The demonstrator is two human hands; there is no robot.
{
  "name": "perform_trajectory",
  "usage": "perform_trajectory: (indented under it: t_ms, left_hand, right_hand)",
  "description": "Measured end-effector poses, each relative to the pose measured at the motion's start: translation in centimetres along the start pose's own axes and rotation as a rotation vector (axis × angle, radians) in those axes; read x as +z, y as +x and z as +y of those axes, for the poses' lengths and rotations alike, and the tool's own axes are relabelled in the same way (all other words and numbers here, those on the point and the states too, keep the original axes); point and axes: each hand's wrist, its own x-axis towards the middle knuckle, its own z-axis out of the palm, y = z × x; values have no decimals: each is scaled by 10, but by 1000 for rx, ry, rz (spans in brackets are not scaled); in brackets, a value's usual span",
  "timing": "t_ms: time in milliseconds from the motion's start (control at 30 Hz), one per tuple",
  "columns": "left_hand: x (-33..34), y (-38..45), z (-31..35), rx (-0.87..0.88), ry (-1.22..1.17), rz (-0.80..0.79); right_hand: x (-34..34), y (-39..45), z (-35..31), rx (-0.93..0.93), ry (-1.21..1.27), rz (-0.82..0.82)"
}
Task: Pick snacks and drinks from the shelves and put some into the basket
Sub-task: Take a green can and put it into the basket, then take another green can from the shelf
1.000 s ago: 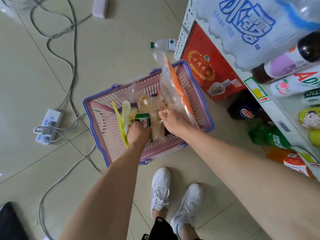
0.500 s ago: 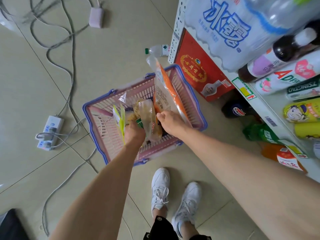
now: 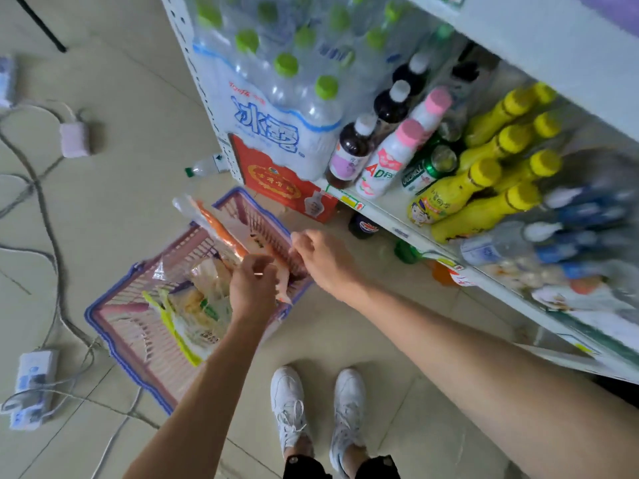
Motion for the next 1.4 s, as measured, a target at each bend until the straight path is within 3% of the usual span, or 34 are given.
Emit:
perform_trajectory:
  t_ms: [167,300,433,600,1033,1400]
  left_hand:
    - [64,-10,50,18,-40,-232]
    - [123,-3,82,53,-32,-444]
    - [169,1,112,54,40,-576]
    - [201,13,129,80,204,-615]
    - [241,28,139,178,175,-614]
    - [249,29,133,37,142,-662]
  right_hand:
    - [-65,16,36,169,75,336]
    - [-115,31,52,222,-149,474]
    - [-150,46,58,199,-421,411]
    - [-170,77,70,237,-749,344]
    - [-183,115,71,375,-1089,289]
    - [-191,113,77,304,-846,271]
